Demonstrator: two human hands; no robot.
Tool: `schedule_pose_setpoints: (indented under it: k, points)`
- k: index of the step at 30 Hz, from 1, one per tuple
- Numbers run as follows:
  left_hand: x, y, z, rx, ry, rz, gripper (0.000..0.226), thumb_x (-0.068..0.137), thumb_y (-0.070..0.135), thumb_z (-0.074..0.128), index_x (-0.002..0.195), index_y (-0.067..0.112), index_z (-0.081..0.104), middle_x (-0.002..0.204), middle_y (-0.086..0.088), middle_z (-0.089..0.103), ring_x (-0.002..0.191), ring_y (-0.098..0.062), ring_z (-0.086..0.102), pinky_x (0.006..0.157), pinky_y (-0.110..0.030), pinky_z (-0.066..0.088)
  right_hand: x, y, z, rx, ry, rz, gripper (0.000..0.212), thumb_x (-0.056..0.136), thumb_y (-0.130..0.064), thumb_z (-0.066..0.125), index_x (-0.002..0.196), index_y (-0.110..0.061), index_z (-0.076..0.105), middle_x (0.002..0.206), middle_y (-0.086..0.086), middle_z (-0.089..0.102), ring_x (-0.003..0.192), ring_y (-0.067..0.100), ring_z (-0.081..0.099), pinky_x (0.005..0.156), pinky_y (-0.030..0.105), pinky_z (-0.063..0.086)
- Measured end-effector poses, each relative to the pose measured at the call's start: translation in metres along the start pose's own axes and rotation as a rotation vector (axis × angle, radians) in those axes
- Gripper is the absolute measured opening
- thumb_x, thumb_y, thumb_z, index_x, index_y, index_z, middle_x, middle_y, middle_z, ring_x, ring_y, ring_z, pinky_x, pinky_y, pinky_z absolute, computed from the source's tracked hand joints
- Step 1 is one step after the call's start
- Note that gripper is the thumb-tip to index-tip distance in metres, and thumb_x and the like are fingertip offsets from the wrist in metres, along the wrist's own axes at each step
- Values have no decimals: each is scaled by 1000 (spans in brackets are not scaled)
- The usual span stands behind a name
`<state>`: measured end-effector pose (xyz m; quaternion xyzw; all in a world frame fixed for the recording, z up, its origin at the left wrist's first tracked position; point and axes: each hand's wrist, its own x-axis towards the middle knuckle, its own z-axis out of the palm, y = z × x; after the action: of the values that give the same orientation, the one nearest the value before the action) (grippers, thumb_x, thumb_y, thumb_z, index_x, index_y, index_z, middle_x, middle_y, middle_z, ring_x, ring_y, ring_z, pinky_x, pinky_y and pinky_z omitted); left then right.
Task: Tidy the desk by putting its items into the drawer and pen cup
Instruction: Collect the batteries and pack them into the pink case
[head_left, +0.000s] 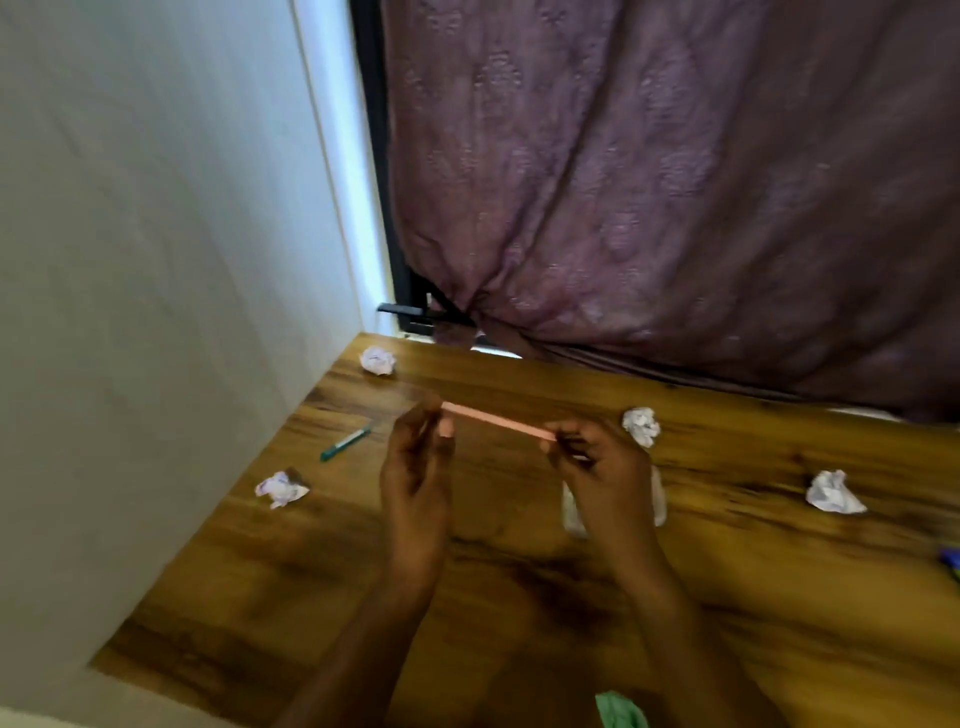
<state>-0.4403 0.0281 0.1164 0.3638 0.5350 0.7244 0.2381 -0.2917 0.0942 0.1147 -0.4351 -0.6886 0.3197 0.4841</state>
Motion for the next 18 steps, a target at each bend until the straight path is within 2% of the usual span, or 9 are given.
schedule_pose_setpoints:
  k: [2,4,6,8,10,13,15,18]
  points:
    - [-2,-17,25,-45,-108,-17,30,92,18,58,120,7,57,121,-4,63,114,-14,59,92,-26,50,-7,17,-27,5,34,59,38,74,-9,77,84,-44,64,97,-8,67,85,-1,67,75,20,55]
    - [-8,-36,47,-95,-213,-44,24,90,9,58,114,3,57,121,-5,64,115,-13,59,91,-26,50,-15,33,-50,7,95,96,31,69,-19,80,89,-37,66,101,-8,66,88,-3,67,76,17,54]
    - [-17,-54,61,-93,-286,-99,20,89,2,58,108,9,60,115,3,67,112,-10,60,85,-20,50,-21,47,-67,-27,136,99,28,67,-27,77,94,-27,70,103,-12,64,89,-7,65,76,13,52]
    - [-28,-67,66,-48,-334,-141,22,89,4,60,104,20,61,109,11,69,110,-10,62,81,-18,50,-26,61,-77,-112,136,84,32,70,-22,78,101,-20,71,104,-18,60,91,-11,62,77,7,50]
    - [-36,-77,68,-11,-384,-171,24,89,7,61,105,24,61,110,16,68,113,-8,60,84,-20,51,-29,73,-83,-173,126,89,35,70,-15,79,105,-16,72,104,-16,60,90,-6,63,77,2,46]
    - [-43,-85,68,60,-430,-212,26,88,13,62,112,22,62,119,18,63,117,-2,56,93,-36,52,-33,84,-90,-261,84,94,36,71,-17,79,106,-17,71,105,-13,61,92,5,63,76,0,45]
    - [-45,-88,69,112,-441,-205,29,88,13,63,116,20,61,119,21,62,115,2,55,94,-43,52,-38,91,-91,-272,68,109,33,72,-18,79,105,-17,72,107,-12,62,97,6,63,79,2,45]
    - [-47,-86,70,179,-459,-148,30,89,11,62,116,24,60,115,31,59,116,4,54,96,-42,51,-45,98,-88,-294,72,144,31,74,-21,78,104,-18,72,111,-9,64,100,8,63,82,14,51]
